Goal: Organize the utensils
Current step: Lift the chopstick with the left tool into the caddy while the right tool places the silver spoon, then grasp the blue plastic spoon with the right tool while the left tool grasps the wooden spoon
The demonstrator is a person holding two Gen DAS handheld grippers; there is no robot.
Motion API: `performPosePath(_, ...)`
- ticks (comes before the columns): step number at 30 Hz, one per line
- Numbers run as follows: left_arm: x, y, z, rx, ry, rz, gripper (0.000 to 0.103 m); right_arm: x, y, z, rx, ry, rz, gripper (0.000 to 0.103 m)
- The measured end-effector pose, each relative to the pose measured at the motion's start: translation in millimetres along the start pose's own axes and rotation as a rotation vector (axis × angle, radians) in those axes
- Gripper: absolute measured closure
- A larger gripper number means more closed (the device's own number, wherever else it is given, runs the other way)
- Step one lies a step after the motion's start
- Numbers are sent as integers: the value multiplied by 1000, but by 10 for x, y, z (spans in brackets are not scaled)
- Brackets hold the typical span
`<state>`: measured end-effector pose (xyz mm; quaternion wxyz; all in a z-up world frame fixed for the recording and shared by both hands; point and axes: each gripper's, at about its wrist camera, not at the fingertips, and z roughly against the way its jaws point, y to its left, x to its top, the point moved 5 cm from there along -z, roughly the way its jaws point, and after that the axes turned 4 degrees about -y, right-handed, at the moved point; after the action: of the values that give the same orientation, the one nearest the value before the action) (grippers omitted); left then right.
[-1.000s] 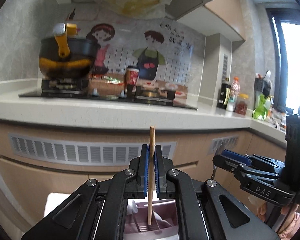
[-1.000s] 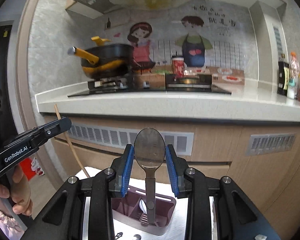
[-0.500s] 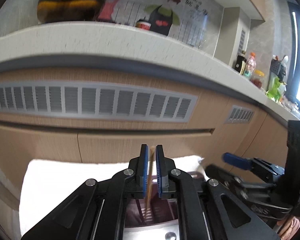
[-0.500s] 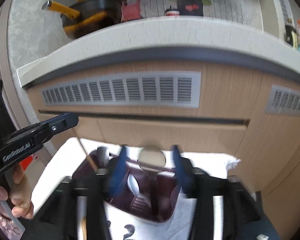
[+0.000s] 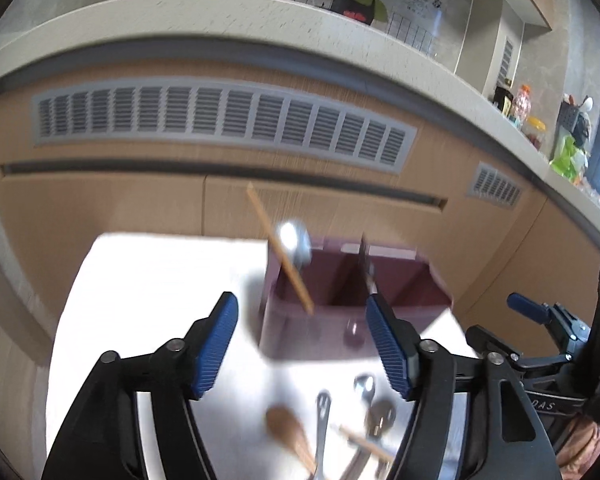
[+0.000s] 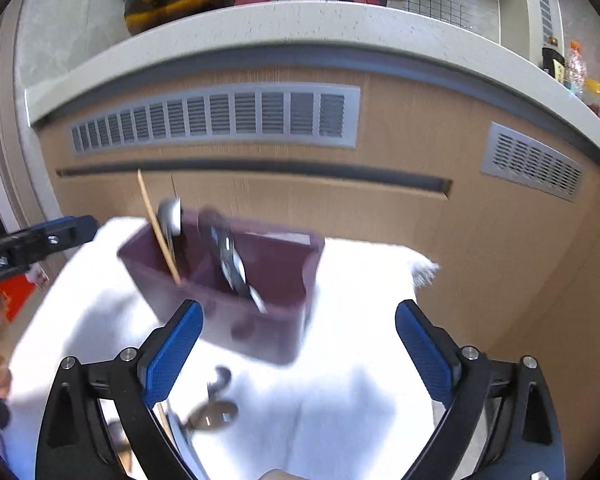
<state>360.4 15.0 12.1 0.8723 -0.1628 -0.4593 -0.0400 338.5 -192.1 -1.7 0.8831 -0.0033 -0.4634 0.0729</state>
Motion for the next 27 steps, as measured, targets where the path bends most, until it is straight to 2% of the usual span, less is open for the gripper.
performPosePath(4, -406, 100, 142, 33, 79, 12, 27, -288, 141, 73, 30, 44, 49, 5)
performPosePath(9, -927, 189, 294, 61, 175, 14, 27, -683, 510, 145, 168, 107, 159, 5)
performPosePath(12, -1185, 242, 400, 94, 213, -10, 27, -847, 660, 168, 217, 129, 207, 9)
performPosePath(13, -1239, 265, 420, 97, 221, -3, 27, -891, 687, 163, 224, 140, 220, 19)
performPosePath(14, -1294, 300, 445, 99, 234, 13, 27, -918, 706, 145, 230, 153, 227, 35)
performPosePath(16, -1356, 367, 468, 100, 249, 54, 27, -1004, 703, 90, 255, 210, 214, 51)
performPosePath(19, -1393, 449, 485, 103, 253, 101, 27, -1089, 664, 33, 292, 265, 173, 58)
performPosePath(20, -1394, 462, 479, 103, 255, 105, 27, -1100, 648, 21, 296, 275, 163, 67)
performPosePath(21, -1397, 466, 470, 104, 259, 105, 27, -1103, 647, 18, 295, 280, 158, 70)
performPosePath(25, -1427, 434, 436, 92, 280, 98, 27, -1055, 639, -40, 281, 273, 152, 80)
performPosePath(27, -1456, 417, 424, 88, 292, 90, 27, -1057, 669, -82, 276, 277, 178, 81)
